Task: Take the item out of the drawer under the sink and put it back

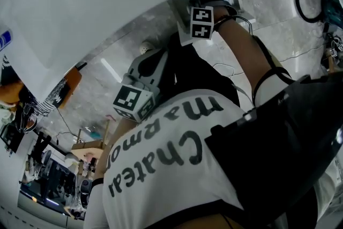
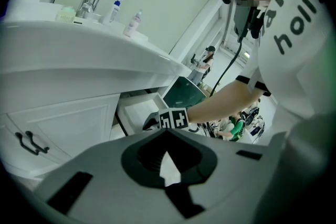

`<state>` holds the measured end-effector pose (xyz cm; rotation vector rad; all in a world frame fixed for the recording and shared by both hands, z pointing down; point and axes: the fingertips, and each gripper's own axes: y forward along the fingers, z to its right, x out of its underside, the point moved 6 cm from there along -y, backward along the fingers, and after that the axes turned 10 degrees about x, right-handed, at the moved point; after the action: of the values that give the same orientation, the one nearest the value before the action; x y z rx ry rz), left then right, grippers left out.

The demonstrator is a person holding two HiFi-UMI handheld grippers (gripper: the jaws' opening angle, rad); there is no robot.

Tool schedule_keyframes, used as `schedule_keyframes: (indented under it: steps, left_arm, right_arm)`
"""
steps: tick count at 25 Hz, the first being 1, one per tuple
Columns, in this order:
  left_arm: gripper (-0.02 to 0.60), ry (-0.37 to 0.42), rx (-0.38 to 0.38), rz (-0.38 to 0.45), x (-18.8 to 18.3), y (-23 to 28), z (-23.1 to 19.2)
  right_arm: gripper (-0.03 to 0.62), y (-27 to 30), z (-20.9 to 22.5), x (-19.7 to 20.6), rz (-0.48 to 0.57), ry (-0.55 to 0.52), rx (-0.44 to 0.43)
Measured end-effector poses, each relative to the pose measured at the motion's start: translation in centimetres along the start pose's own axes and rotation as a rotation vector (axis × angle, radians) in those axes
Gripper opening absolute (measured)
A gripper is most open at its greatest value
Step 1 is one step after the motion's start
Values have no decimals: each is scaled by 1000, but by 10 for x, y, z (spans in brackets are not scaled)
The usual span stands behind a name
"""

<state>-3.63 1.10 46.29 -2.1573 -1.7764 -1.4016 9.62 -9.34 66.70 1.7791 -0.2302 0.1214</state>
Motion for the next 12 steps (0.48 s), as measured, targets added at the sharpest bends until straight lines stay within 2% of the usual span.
schedule_keyframes:
  steps: [4,8,12]
  left_arm:
    - [5,1,6,2,4,5,4]
    - [5,16,26,4,1,6,1]
    - [5,60,68,-11,-2,11,-3]
  right_arm:
    - [181,-2,0,2,7,-3,13]
    - [135,-11,7,0,4,15,74]
    - [124,-33,24,2,71,136,179]
